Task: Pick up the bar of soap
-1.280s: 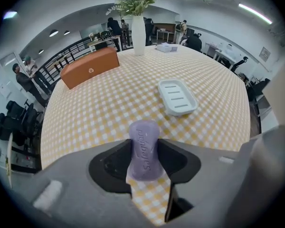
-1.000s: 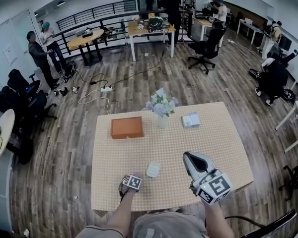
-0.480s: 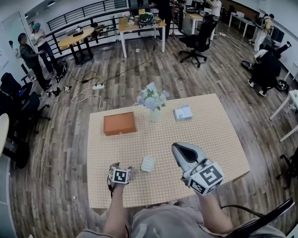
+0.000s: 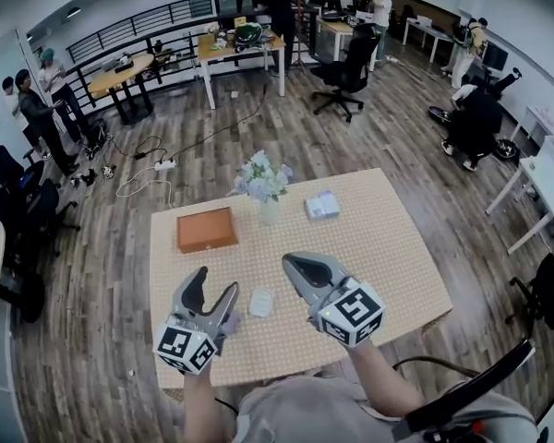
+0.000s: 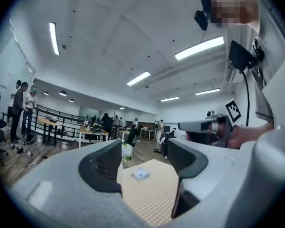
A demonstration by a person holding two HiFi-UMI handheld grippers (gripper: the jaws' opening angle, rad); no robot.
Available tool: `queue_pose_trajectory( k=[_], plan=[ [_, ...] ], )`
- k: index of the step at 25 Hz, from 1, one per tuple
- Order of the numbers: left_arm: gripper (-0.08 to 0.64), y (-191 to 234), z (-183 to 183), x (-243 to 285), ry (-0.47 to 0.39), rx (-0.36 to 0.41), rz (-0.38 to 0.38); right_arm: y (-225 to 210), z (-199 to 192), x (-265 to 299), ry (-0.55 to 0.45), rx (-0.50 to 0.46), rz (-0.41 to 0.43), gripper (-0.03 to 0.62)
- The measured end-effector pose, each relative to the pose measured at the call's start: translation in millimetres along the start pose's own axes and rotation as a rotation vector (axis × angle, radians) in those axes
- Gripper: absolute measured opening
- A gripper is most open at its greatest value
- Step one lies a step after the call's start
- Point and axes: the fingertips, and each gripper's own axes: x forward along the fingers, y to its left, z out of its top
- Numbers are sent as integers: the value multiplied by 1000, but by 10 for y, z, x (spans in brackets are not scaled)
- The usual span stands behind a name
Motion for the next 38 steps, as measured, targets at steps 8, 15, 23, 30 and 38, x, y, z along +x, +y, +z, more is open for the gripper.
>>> queue_pose_trajectory(
  k=[8,15,23,30,38],
  plan=[
    [304,-108,63,-113,-5,27,9,61,40,32,-25,0,22,2],
    [-5,-36,83,-204,-11,54,78,59,-11,26,-22,19,26,2],
    [-5,-89,87,-187,-14,43,41,125,-65,23,7,-42,30,0],
    [-3,-137,7,-168,2,28,24,202,-146,-3,25,-75,42,0],
    [-3,-125,-23,-203,3,15,30,222,-141,-36,15,-71,45,0]
  ],
)
